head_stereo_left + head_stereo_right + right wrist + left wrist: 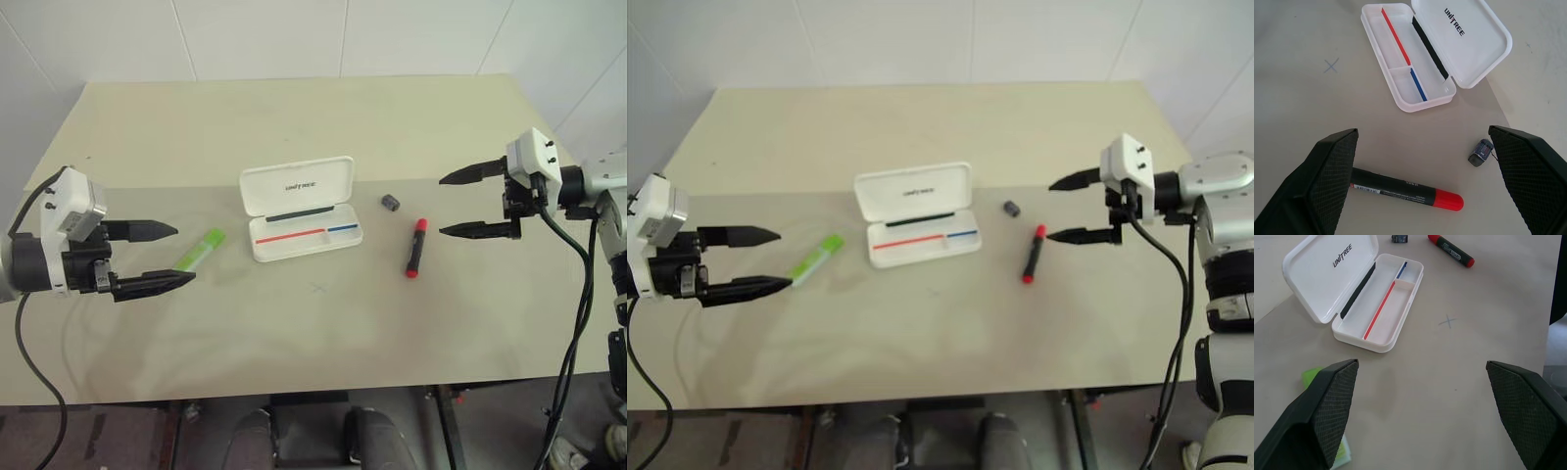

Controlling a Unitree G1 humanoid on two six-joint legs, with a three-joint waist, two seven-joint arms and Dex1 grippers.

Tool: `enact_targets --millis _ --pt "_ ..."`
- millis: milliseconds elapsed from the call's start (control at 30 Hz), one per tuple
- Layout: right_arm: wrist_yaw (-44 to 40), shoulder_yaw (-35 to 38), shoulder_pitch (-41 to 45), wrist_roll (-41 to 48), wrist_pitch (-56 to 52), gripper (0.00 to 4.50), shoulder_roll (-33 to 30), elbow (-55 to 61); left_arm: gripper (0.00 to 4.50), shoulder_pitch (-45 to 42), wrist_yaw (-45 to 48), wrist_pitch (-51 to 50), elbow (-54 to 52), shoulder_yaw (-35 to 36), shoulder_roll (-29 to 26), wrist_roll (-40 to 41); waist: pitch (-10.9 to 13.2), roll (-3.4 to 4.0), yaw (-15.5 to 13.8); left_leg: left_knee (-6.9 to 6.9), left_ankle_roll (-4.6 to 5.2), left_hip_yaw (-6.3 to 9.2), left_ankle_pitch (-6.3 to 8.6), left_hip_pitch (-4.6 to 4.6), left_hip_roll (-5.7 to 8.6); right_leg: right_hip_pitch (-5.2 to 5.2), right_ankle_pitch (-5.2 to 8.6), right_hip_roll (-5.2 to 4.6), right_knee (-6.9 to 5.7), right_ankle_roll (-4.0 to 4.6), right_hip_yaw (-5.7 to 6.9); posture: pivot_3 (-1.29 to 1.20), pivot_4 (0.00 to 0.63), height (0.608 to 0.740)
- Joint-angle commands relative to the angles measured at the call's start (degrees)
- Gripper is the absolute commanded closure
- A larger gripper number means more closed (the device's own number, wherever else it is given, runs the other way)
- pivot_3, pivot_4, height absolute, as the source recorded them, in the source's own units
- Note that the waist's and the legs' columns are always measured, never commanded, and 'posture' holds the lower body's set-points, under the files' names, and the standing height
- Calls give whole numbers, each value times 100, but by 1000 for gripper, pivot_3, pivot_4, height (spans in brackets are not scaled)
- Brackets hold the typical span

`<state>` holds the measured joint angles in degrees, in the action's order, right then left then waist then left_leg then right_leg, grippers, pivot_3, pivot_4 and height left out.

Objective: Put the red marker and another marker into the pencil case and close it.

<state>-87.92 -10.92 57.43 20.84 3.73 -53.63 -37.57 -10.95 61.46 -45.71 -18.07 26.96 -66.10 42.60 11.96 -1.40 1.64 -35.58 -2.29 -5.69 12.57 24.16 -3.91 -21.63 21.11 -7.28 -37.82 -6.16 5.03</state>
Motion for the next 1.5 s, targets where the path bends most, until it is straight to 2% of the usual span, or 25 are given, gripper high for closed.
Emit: enact_targets --millis 33,333,500,700,833,1133,1333,1500 --pt "-458 24 185 109 62 0 -156 -75 26 33 19 93 -171 208 -32 0 0 0 -1 -1 0 -1 1 0 0 0 0 0 0 0 0 0 150 740" --pt "-458 -36 176 80 276 0 -169 -133 26 67 56 376 -288 37 6 -161 0 0 -3 -3 -1 -1 2 0 0 0 0 1 -1 0 -1 0 150 740" --pt "-458 -47 109 398 186 0 -217 116 26 -436 -59 619 -313 -840 262 -351 0 0 -20 -8 0 -2 2 0 0 1 0 1 -4 0 -3 0 150 740" --pt "-458 72 -248 881 -48 0 -386 955 26 -1508 -68 1154 319 -2238 945 -1078 0 1 -61 -33 0 -2 5 2 0 2 0 3 -8 -1 -2 0 150 740" --pt "-458 330 -589 963 -275 0 -457 1463 26 -2120 -88 1652 1064 -2842 1552 -1627 0 0 -117 -51 2 -4 14 4 -8 3 0 11 -12 -1 -6 0 150 740" --pt "-273 816 -1119 918 -655 0 -473 2195 26 -2622 -55 1855 1634 -3460 2411 -2124 0 0 -171 -57 7 -11 18 4 -11 4 -1 14 -12 -3 -13 0 150 740" --pt "-71 887 -1250 721 -818 0 -431 2413 26 -2706 -335 2064 1928 -3985 2758 -2896 0 0 -173 -60 9 -11 19 3 -11 4 -1 14 -12 -3 -13 0 150 740" --pt "-67 948 -1266 639 -855 0 -366 2445 26 -2847 -510 2212 2275 -4087 3004 -3252 0 0 -170 -60 9 -12 19 3 -11 3 -1 14 -12 -3 -14 0 150 740"
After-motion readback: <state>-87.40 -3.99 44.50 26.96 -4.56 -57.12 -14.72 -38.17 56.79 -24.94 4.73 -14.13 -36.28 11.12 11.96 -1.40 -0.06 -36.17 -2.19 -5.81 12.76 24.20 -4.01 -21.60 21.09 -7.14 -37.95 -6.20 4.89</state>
